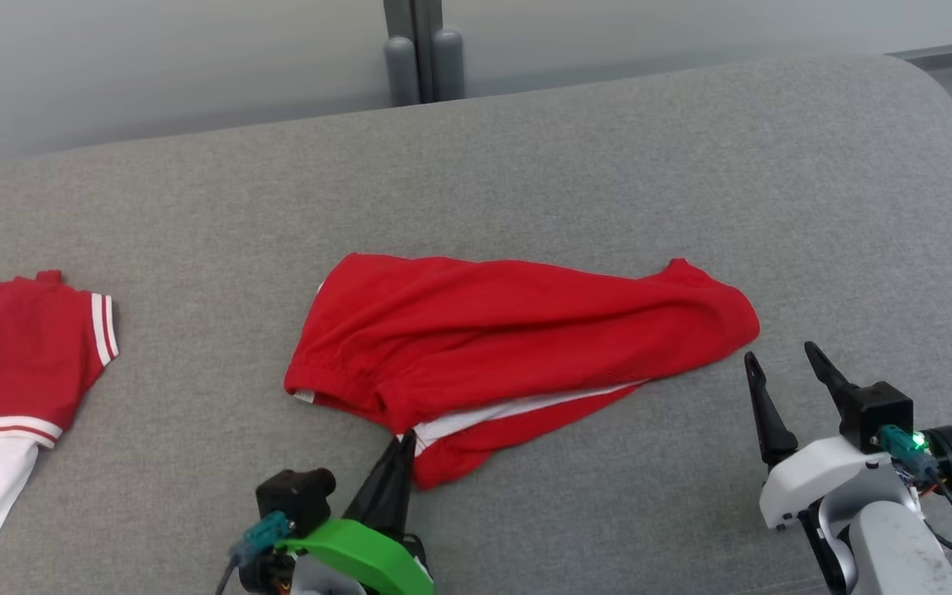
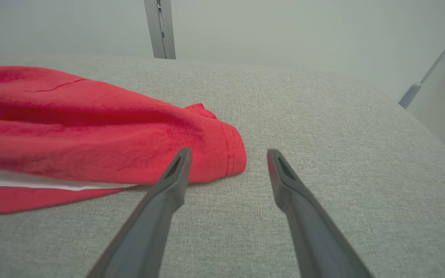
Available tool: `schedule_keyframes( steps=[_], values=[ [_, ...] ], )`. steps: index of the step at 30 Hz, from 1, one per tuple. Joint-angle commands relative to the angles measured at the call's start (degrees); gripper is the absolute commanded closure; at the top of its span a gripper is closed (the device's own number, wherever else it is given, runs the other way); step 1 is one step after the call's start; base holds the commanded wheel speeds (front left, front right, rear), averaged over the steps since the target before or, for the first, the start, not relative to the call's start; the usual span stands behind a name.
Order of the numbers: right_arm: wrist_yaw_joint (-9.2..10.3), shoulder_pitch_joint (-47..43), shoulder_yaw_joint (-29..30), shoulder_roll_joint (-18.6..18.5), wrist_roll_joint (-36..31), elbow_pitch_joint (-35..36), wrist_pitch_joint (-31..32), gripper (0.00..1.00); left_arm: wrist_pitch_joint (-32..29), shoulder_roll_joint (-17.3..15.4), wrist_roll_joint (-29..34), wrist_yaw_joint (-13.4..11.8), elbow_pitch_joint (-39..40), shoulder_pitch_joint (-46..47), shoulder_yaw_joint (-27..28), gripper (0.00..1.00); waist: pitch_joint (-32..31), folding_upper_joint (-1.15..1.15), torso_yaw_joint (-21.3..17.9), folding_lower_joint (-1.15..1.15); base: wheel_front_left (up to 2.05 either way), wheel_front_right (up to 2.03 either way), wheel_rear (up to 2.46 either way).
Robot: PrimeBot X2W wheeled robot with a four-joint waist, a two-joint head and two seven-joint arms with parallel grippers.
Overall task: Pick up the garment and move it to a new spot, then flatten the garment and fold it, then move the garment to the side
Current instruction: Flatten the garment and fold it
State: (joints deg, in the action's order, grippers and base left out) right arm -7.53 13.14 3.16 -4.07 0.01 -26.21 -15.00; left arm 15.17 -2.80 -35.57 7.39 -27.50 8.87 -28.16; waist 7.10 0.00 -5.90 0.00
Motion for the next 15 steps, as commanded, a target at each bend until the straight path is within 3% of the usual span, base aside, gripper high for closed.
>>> schedule_keyframes(
  steps=[1,9,10,11,15],
  values=[
    [0.07,-1.4,0.2,0.2,0.1,-0.2,-0.3,0.00,0.0,-0.5,0.3,0.2,0.5,0.0,1.4,1.00,-0.6,0.00,0.6,0.00,0.00,0.00,0.00],
    [0.07,-3.7,0.1,0.6,1.2,-0.4,-0.3,0.00,0.0,-1.4,4.3,0.2,1.9,-3.2,9.2,1.00,-2.5,0.00,3.0,0.00,0.00,0.00,0.00],
    [0.08,-3.9,-0.3,0.6,1.6,-0.5,-0.3,0.00,0.0,-1.4,5.0,0.2,1.6,-3.5,9.8,0.73,-2.6,0.00,3.2,0.00,0.00,0.00,0.00],
    [0.07,-4.1,-0.7,0.6,1.8,-0.6,-0.3,0.00,0.0,-1.4,5.6,0.2,1.1,-3.8,10.1,0.03,-2.6,0.00,3.3,0.00,0.00,0.00,0.00],
    [0.07,-4.6,-2.8,0.7,3.5,-1.1,-0.3,0.00,0.0,-1.2,7.5,0.2,1.3,-4.0,11.7,0.00,-2.4,0.00,3.9,0.00,0.00,0.00,0.00]
  ],
)
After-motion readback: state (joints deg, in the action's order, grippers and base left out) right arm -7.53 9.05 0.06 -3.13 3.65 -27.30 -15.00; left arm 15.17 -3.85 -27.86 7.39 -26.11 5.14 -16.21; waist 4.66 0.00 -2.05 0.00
